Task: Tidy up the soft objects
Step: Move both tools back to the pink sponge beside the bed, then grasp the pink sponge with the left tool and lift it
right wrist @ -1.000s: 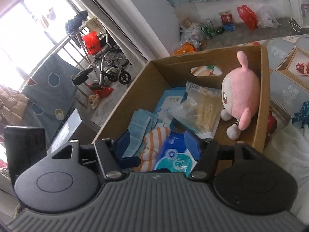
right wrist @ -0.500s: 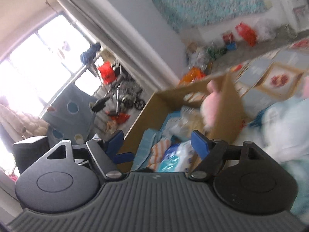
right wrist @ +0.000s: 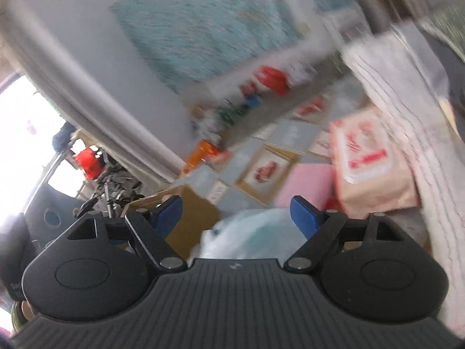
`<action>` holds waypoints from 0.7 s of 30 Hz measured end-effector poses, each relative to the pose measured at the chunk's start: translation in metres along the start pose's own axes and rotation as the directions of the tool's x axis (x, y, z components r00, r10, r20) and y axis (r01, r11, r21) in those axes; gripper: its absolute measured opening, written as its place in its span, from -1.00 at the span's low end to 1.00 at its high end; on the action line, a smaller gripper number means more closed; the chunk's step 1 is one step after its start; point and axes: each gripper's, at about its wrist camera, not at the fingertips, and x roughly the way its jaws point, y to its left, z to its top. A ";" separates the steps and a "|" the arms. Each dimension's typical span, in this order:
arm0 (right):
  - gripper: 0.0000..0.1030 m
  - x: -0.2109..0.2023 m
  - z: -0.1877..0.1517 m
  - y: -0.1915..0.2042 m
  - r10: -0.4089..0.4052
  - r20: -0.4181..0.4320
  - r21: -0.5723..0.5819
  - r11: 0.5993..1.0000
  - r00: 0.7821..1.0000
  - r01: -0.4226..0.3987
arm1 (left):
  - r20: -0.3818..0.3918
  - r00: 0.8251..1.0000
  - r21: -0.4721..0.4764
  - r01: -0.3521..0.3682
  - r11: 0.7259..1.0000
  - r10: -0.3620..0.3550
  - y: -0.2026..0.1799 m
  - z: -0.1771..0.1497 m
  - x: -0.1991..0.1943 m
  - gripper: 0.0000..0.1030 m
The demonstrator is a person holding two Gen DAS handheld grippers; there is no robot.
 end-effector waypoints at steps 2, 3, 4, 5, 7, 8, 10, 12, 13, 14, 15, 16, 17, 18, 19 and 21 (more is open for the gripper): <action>0.58 0.015 0.006 -0.019 0.011 -0.025 0.070 0.998 1.000 -0.010 | -0.028 1.000 0.019 -0.001 1.000 0.002 -0.013 0.016 0.023 0.79; 0.58 0.023 0.010 -0.029 0.023 -0.041 0.103 0.995 0.999 -0.018 | -0.045 0.999 0.033 -0.001 0.999 0.003 -0.019 0.024 0.036 0.79; 0.59 0.031 0.014 -0.039 0.033 -0.055 0.135 0.991 0.998 -0.025 | -0.062 0.998 0.042 -0.004 0.999 0.006 -0.023 0.031 0.049 0.79; 0.60 0.039 0.014 -0.044 0.036 -0.066 0.160 0.987 0.997 -0.025 | -0.078 0.997 0.049 0.000 0.999 0.004 -0.026 0.038 0.062 0.79; 0.62 0.057 0.019 -0.057 0.057 -0.086 0.227 0.973 0.995 -0.036 | -0.123 0.992 0.068 0.018 0.998 -0.009 -0.032 0.049 0.090 0.79; 0.62 0.060 0.020 -0.061 0.071 -0.088 0.245 0.968 0.994 -0.048 | -0.148 0.989 0.076 0.025 0.997 -0.014 -0.035 0.054 0.103 0.79; 0.64 0.068 0.025 -0.072 0.091 -0.071 0.270 0.960 0.993 -0.068 | -0.193 0.981 0.086 0.040 0.995 -0.023 -0.041 0.063 0.127 0.79; 0.68 0.074 0.030 -0.080 0.095 -0.063 0.274 0.959 0.994 -0.074 | -0.234 0.972 0.084 0.052 0.995 -0.031 -0.045 0.069 0.152 0.79; 0.70 0.077 0.032 -0.085 0.095 -0.061 0.282 0.957 0.994 -0.074 | -0.254 0.967 0.080 0.058 0.995 -0.036 -0.045 0.072 0.161 0.79; 0.71 0.080 0.034 -0.088 0.096 -0.063 0.289 0.954 0.993 -0.074 | -0.282 0.958 0.080 0.072 0.994 -0.047 -0.047 0.075 0.173 0.79; 0.72 0.082 0.035 -0.093 0.103 -0.066 0.294 0.953 0.993 -0.079 | -0.297 0.954 0.077 0.077 0.994 -0.051 -0.046 0.076 0.182 0.79; 0.74 0.084 0.036 -0.096 0.106 -0.067 0.297 0.951 0.992 -0.082 | -0.306 0.951 0.071 0.073 0.995 -0.048 -0.046 0.078 0.190 0.79; 0.75 0.086 0.037 -0.099 0.107 -0.067 0.300 0.950 0.992 -0.082 | -0.317 0.947 0.068 0.069 0.995 -0.045 -0.045 0.080 0.197 0.79; 0.76 0.088 0.038 -0.102 0.112 -0.067 0.303 0.949 0.991 -0.087 | -0.330 0.943 0.063 0.069 0.996 -0.045 -0.044 0.082 0.204 0.79; 0.76 0.091 0.039 -0.105 0.119 -0.067 0.309 0.947 0.991 -0.093 | -0.343 0.938 0.055 0.070 0.996 -0.047 -0.043 0.083 0.210 0.79; 0.77 0.093 0.040 -0.109 0.128 -0.063 0.321 0.942 0.990 -0.101 | -0.376 0.925 0.022 0.076 0.997 -0.062 -0.039 0.083 0.224 0.79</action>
